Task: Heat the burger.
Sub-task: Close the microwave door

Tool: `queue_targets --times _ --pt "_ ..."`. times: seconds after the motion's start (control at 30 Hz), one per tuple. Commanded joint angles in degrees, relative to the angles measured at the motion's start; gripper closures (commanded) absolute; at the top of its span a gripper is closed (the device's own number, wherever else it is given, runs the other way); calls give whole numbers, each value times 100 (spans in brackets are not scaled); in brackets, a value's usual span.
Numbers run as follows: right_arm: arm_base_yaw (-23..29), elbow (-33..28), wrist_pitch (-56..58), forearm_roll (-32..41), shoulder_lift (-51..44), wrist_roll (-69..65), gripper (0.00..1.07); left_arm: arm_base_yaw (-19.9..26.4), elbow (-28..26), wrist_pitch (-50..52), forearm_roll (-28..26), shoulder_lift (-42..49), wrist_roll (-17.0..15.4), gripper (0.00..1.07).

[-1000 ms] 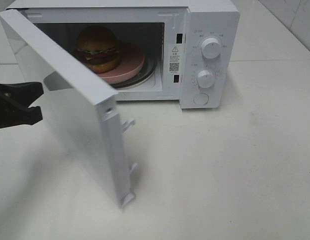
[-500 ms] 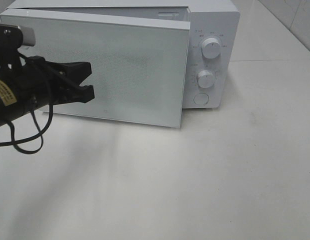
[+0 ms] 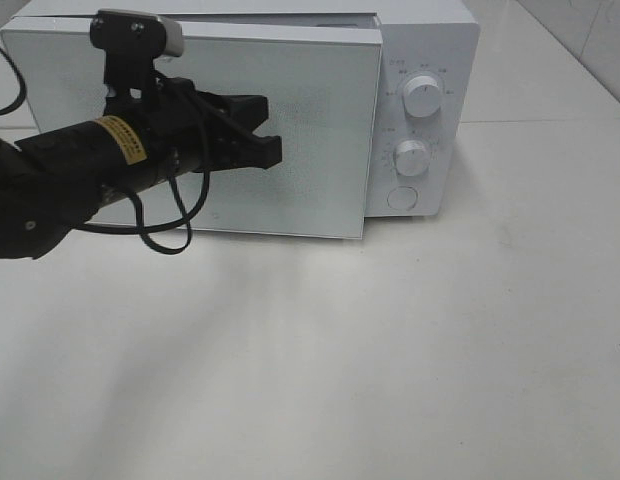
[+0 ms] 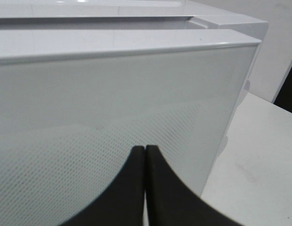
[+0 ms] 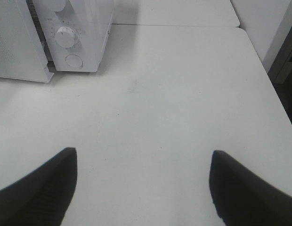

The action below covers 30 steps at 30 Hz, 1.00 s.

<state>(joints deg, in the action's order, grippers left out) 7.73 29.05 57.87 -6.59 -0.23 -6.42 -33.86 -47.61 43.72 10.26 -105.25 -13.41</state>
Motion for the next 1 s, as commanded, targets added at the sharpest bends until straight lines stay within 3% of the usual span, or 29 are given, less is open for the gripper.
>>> queue_targets --times 0.03,0.2,0.67,0.9,1.0 --pt "-40 -23 -69 0 -155 46 32 -80 -275 -57 -74 -149 -6 107" --pt "-40 -23 -69 0 -155 46 32 -120 -985 -395 -143 -527 -6 107" --pt "-40 -23 -69 0 -155 46 32 -120 -2298 -665 -338 -1312 -86 107" --pt "-40 -23 -69 0 -155 46 32 -120 -2532 -682 -350 -1461 -92 107" --pt "-40 -23 -69 0 -155 46 32 -120 -2532 -693 -149 -1444 -252 107"
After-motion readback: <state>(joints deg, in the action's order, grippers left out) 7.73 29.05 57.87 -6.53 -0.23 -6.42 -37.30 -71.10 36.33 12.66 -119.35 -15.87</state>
